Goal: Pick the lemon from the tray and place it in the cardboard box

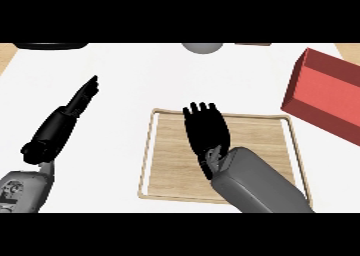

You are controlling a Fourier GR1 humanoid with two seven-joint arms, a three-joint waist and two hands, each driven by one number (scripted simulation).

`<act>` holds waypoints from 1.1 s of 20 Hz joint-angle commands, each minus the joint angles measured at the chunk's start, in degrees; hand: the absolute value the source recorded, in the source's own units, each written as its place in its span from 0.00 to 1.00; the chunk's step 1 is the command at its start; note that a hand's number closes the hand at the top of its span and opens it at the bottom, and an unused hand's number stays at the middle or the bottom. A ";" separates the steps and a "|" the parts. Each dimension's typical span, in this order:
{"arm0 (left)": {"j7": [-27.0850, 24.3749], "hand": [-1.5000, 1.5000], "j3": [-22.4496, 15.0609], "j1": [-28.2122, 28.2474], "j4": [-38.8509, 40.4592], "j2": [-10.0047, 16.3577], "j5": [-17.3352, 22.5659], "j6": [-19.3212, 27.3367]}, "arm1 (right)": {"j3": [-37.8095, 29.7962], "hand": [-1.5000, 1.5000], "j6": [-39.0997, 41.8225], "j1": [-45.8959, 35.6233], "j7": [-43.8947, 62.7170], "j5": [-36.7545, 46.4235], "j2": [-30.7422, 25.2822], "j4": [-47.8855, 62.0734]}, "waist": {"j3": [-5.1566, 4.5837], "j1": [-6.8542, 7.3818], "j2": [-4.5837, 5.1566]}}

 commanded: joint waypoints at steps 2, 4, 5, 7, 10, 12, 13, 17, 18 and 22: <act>0.76 0.50 1.49 0.02 -0.50 -0.89 -0.98 -1.12 | -0.78 0.00 0.02 2.70 -0.47 5.46 0.51 0.85 | 0.00 -0.06 -0.04; 3.92 0.50 -0.22 0.57 -4.26 -2.52 -1.84 -0.38 | -2.62 0.00 1.51 1.93 -1.92 6.02 -1.13 1.36 | 0.00 -0.03 -0.07; 2.22 0.50 2.47 -3.39 1.27 -1.58 -1.43 -1.57 | -2.74 0.00 -0.50 1.50 -2.99 7.74 0.03 3.47 | 0.00 -0.15 0.02; 2.67 0.50 3.20 4.51 -6.77 -0.60 -0.46 -2.25 | -3.73 0.00 0.85 2.35 -3.83 8.10 -0.06 3.21 | 0.00 0.21 -0.07; 4.45 0.50 1.79 -0.46 -4.13 -3.39 -2.46 -2.21 | -5.46 0.00 -0.60 3.75 -6.41 9.80 0.80 4.66 | 0.00 -0.04 -0.01; 1.93 0.50 3.34 -1.39 -1.22 -3.47 -2.40 -2.94 | -5.72 0.00 -1.80 5.55 -8.79 10.61 0.44 4.30 | 0.00 -0.13 0.01; -1.31 0.50 2.31 3.01 -1.79 -4.07 -3.88 -2.26 | -6.25 0.00 -2.24 5.37 -10.01 11.08 -0.23 5.61 | -0.01 0.00 0.01; 0.54 0.50 4.61 0.33 -2.22 -1.99 -1.80 -4.85 | -0.77 1.00 -7.16 7.04 -17.07 13.48 0.08 7.57 | 0.01 0.16 0.05; 0.75 0.50 3.24 -0.01 -2.21 -3.80 -3.85 -3.03 | -2.84 1.00 -8.17 5.08 -20.66 14.00 -2.42 8.85 | 0.01 0.09 0.06; 2.75 0.50 4.44 1.04 -4.68 -3.26 -2.52 -4.77 | -2.11 1.00 -11.76 5.48 -22.07 17.49 -1.37 6.93 | 0.01 0.09 -0.06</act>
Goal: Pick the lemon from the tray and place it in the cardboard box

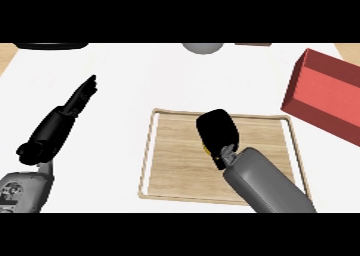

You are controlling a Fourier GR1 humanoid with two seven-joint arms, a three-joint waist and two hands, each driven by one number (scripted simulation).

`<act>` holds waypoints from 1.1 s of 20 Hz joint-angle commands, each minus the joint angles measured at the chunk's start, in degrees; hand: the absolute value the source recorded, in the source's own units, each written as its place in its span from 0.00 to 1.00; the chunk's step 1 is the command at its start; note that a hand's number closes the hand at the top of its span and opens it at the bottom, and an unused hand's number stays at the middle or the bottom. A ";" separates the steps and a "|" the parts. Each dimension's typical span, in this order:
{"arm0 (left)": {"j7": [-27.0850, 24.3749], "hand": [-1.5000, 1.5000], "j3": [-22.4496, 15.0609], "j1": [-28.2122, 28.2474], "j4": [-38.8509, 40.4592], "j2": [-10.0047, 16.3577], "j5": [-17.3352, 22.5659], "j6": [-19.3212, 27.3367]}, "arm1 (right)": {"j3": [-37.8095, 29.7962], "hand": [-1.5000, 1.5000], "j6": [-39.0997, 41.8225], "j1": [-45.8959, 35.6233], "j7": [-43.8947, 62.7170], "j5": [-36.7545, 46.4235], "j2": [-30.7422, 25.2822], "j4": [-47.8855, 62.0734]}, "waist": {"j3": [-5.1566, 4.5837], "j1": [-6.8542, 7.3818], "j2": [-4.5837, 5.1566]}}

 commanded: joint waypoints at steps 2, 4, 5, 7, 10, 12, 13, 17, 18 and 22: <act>4.16 0.50 -1.21 1.74 -4.56 -1.96 -1.15 0.59 | -0.06 1.00 -4.76 -0.47 -5.83 4.10 -0.93 0.81 | 0.08 0.01 0.08; 1.97 0.50 -0.03 -1.02 0.05 -1.91 -1.31 -0.05 | 1.53 1.00 -8.79 0.66 -7.01 6.95 0.91 3.76 | 0.07 -0.14 0.17; 1.95 0.50 -0.42 -1.74 -0.20 -2.28 -2.74 1.40 | -0.39 1.00 -9.08 0.27 -12.21 4.27 -2.01 2.07 | 0.08 -0.22 0.18; 1.53 0.50 0.92 -0.03 -1.44 -0.55 -0.10 -0.90 | -0.87 1.00 -10.46 6.20 -21.85 -1.40 -8.86 -5.07 | 0.10 -0.71 0.06; 1.83 0.50 1.01 1.74 -2.97 -0.74 -0.39 0.02 | -1.39 1.00 -14.29 13.20 -34.63 -8.10 -13.77 -10.84 | 0.20 -1.49 -0.19; 1.92 0.50 1.17 2.92 -3.30 -0.37 0.25 -0.99 | -2.93 1.00 -17.50 16.34 -39.54 -9.60 -17.35 -15.48 | 0.16 -1.50 -0.22; 1.22 0.50 2.74 1.48 -2.28 1.05 1.23 -2.24 | -5.41 1.00 -16.25 16.08 -40.47 -11.08 -19.13 -17.65 | 0.10 -1.36 -0.11; -0.75 0.50 1.11 4.50 -2.61 -0.20 -0.79 -1.40 | -9.98 1.00 -19.10 17.48 -44.05 -12.56 -22.20 -24.96 | 0.05 -0.94 -0.11; 1.65 0.50 1.54 0.91 -0.48 -1.39 -1.21 0.31 | -11.38 1.00 -20.04 19.46 -46.82 -12.31 -26.24 -27.61 | 0.06 -1.61 -0.08; 2.47 0.50 2.24 -0.40 -0.95 -0.49 -1.00 -0.78 | -17.76 1.00 -16.43 23.75 -43.52 -17.61 -27.83 -40.18 | 0.04 -1.68 -0.16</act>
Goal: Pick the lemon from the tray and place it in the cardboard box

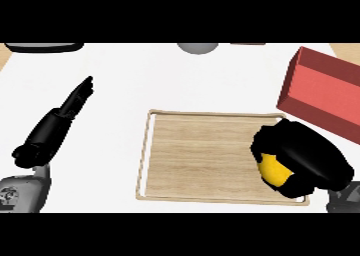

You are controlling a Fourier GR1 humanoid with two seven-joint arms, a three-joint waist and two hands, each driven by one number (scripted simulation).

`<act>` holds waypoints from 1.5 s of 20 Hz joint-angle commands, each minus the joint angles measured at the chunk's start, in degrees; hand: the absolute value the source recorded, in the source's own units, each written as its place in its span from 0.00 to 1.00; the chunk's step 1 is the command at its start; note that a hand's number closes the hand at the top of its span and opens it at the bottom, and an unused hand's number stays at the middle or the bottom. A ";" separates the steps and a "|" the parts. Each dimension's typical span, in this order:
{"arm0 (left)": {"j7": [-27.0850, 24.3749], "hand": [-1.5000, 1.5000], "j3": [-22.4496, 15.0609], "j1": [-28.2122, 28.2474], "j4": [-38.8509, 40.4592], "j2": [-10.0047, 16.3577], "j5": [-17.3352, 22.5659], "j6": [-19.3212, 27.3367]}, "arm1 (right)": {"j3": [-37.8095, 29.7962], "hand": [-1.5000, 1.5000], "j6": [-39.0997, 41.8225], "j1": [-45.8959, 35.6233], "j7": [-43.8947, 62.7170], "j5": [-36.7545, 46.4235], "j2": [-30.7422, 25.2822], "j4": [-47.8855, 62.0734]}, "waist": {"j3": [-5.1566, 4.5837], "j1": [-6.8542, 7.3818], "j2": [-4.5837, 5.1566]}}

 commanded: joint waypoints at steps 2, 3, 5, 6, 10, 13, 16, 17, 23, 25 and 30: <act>0.60 0.50 1.04 -0.59 -1.35 0.54 1.34 -1.47 | -10.11 1.00 2.33 2.76 3.24 -6.81 -1.96 -11.29 | -0.02 0.13 -0.02; 0.52 0.50 0.52 -0.58 -0.59 0.34 -0.23 -0.38 | -12.84 1.00 3.67 3.01 5.90 -10.18 -1.07 -12.64 | -0.04 -0.26 -0.06; -0.73 0.50 -0.64 3.46 -1.74 -0.72 0.26 -0.95 | -17.68 1.00 3.54 1.05 11.39 -13.04 1.39 -10.44 | -0.07 0.50 -0.03; -1.41 0.50 -0.71 3.84 -2.60 -0.47 -1.13 0.13 | -20.32 1.00 3.70 1.43 13.09 -15.50 1.94 -10.75 | -0.05 0.37 -0.09; -0.78 0.50 0.70 0.59 -0.18 0.00 0.45 -1.27 | -29.64 1.00 5.00 -3.05 16.70 -20.65 0.82 -4.07 | -0.03 0.91 0.30; 1.45 0.50 0.72 1.40 -2.94 0.20 2.02 -2.91 | -34.51 1.00 6.63 -5.55 19.58 -22.62 -1.12 -0.53 | 0.00 1.25 0.16; -1.32 0.50 0.98 -5.00 4.78 -0.85 -1.02 -0.50 | -36.57 1.00 6.45 -13.40 19.28 -22.87 -2.50 10.14 | -0.03 1.20 0.53; -1.57 0.50 -0.76 -1.17 2.30 -2.60 -2.03 0.75 | -39.08 1.00 8.01 -15.68 17.12 -23.91 -5.74 14.47 | -0.01 1.66 0.49; 0.71 0.50 -1.10 -1.28 -0.49 -2.26 -0.85 -1.56 | -34.78 1.00 4.22 -22.87 6.27 -13.82 -10.88 35.48 | 0.03 2.82 0.76; -1.89 0.50 -0.16 -0.73 0.35 -1.64 -0.32 -2.02 | -32.78 1.00 6.83 -24.87 6.79 -11.36 -13.69 39.89 | 0.00 3.46 0.95; 0.86 0.50 -0.65 -3.02 -0.49 -1.51 -1.51 -1.71 | -28.91 1.00 13.05 -27.15 2.26 -9.14 -15.44 52.45 | 0.05 3.57 0.99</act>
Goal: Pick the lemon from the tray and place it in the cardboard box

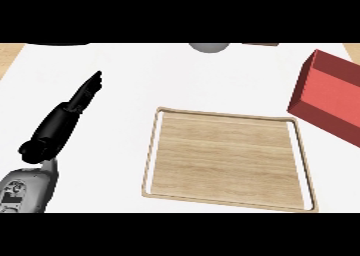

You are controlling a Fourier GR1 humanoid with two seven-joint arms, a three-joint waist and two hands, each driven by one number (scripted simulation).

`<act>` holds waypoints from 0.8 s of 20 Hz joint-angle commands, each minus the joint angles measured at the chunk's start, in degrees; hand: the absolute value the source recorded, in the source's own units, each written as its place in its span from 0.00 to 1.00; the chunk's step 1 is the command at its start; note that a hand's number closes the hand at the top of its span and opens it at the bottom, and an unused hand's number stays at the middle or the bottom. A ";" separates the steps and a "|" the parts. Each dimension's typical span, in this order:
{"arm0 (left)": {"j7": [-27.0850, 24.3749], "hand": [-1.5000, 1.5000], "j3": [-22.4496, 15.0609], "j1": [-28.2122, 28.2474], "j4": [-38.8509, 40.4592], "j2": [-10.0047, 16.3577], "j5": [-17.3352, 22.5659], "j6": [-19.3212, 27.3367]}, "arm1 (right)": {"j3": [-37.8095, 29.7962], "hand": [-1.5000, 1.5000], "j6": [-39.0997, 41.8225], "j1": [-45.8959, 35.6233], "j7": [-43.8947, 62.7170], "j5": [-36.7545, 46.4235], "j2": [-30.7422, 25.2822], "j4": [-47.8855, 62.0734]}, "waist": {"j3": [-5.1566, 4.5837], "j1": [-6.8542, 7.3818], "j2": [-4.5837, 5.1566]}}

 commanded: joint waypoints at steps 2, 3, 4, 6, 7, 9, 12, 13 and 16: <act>-1.52 0.50 -0.01 1.37 0.61 -0.50 -0.65 0.36 | 3.05 1.00 3.66 -4.90 -8.11 4.18 -4.36 15.03 | 0.02 0.36 0.09; -2.42 0.50 -0.61 3.35 -1.37 0.57 0.44 -2.06 | 3.83 1.00 2.37 -4.44 -10.45 5.30 -4.00 17.95 | 0.07 1.24 0.27; -0.22 0.50 -0.41 0.19 0.16 -0.49 -0.11 -0.58 | 5.08 1.00 3.62 -4.76 -13.00 6.55 -5.59 19.54 | 0.08 0.72 0.34; -0.61 0.50 0.08 -0.58 1.00 -0.26 -0.64 -0.15 | 7.50 1.00 3.78 -4.82 -14.58 9.53 -6.31 22.35 | 0.07 0.43 0.37; -0.19 0.50 0.72 -4.86 4.01 -0.19 -0.02 -0.70 | 7.92 1.00 5.31 -6.75 -14.38 10.43 -7.72 24.49 | 0.07 0.35 0.73; -0.25 0.50 0.50 -2.68 1.34 -0.42 -0.30 -0.17 | 8.69 0.00 4.21 -7.43 -18.83 11.70 -7.06 29.72 | 0.13 1.07 0.56; 0.26 0.50 -1.14 -1.00 0.62 -1.52 -2.06 0.80 | 10.16 0.00 6.39 -8.78 -27.55 12.32 -7.47 32.17 | 0.12 0.62 0.22; -1.09 0.50 -1.16 1.29 0.60 -1.95 -1.22 0.32 | 8.84 0.00 6.15 -9.94 -29.50 11.37 -7.56 34.18 | 0.14 1.02 0.31; 0.57 0.50 -1.47 1.04 -2.20 -1.78 -0.61 -0.40 | 5.63 0.00 6.62 -12.59 -33.27 7.76 -6.25 35.89 | 0.23 1.70 0.28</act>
